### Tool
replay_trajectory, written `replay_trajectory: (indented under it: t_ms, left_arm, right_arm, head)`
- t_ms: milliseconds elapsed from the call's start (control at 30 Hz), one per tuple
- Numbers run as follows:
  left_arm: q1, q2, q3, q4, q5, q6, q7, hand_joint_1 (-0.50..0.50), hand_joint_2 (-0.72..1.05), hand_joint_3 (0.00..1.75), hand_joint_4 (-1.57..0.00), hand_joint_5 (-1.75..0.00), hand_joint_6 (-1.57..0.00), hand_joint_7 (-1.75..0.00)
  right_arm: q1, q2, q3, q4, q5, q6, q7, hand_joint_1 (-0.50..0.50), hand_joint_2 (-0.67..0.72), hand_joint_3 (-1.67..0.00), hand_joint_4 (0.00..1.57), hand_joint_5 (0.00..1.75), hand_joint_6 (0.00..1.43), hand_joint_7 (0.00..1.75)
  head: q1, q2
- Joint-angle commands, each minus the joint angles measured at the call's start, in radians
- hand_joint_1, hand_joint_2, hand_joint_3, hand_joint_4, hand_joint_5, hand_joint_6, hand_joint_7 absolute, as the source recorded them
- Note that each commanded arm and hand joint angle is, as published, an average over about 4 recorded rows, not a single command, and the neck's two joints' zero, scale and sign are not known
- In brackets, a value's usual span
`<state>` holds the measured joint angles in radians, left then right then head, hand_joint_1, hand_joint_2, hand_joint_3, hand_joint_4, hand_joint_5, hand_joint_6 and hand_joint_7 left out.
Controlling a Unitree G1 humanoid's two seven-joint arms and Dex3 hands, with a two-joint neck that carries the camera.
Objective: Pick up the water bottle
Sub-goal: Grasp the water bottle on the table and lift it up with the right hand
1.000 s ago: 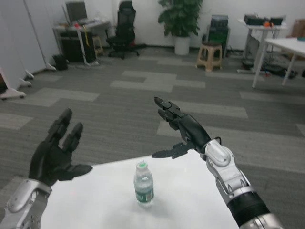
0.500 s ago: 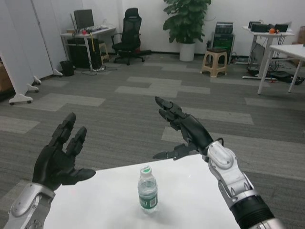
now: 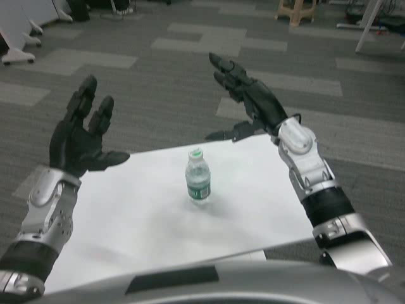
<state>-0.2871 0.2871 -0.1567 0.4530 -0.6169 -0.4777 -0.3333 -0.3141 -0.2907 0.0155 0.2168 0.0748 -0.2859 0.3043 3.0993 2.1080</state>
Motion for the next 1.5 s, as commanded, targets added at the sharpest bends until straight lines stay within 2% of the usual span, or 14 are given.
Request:
replay_trajectory:
  t_ms: [33,267,533,633,1200,1333,1500]
  left_arm:
    - [0.003,0.011,0.003,-0.002,0.002,0.005,0.005,-0.5,0.34,0.09,0.0,0.0,0.0,0.0]
    - [0.003,0.01,0.004,0.0,0.0,0.005,0.005,-0.5,0.34,0.09,0.0,0.0,0.0,0.0]
    - [0.003,0.01,0.004,0.003,0.0,0.005,0.004,-0.5,0.34,0.09,0.0,0.0,0.0,0.0]
    - [0.003,0.011,0.003,0.004,-0.001,0.005,0.005,-0.5,0.34,0.09,0.0,0.0,0.0,0.0]
    - [0.003,0.011,0.006,0.004,-0.002,0.006,0.005,-0.5,0.34,0.09,0.0,0.0,0.0,0.0]
    - [0.003,0.01,0.006,0.004,-0.002,0.006,0.005,-0.5,0.34,0.09,0.0,0.0,0.0,0.0]
    - [0.003,0.009,0.006,0.004,-0.001,0.007,0.005,-0.5,0.34,0.09,0.0,0.0,0.0,0.0]
  right_arm:
    - [0.007,-0.005,-0.01,0.012,0.002,0.011,-0.002,-0.42,-0.41,-0.24,0.0,0.0,0.0,0.0]
    - [0.005,-0.007,-0.008,0.038,0.0,0.014,0.01,-0.42,-0.41,-0.24,0.0,0.0,0.0,0.0]
    - [0.003,-0.005,0.006,0.067,-0.001,0.019,0.048,-0.41,-0.41,-0.24,0.0,0.0,0.0,0.0]
    - [0.001,-0.007,0.018,0.075,-0.001,0.022,0.071,-0.38,-0.41,-0.28,0.0,0.0,0.0,0.0]
    - [0.0,-0.035,0.028,0.104,-0.001,0.034,0.197,-0.39,-0.48,-0.4,0.0,0.0,0.0,0.0]
    - [0.007,-0.037,0.022,0.115,-0.001,0.036,0.215,-0.38,-0.48,-0.48,0.0,0.0,0.0,0.0]
    - [0.017,-0.038,0.019,0.124,-0.002,0.041,0.238,-0.38,-0.48,-0.48,0.0,0.0,0.0,0.0]
  head:
    - [0.018,-0.02]
    - [0.062,-0.046]
    - [0.106,-0.04]
    - [0.107,-0.039]
    - [0.11,-0.026]
    - [0.11,-0.026]
    - [0.11,-0.028]
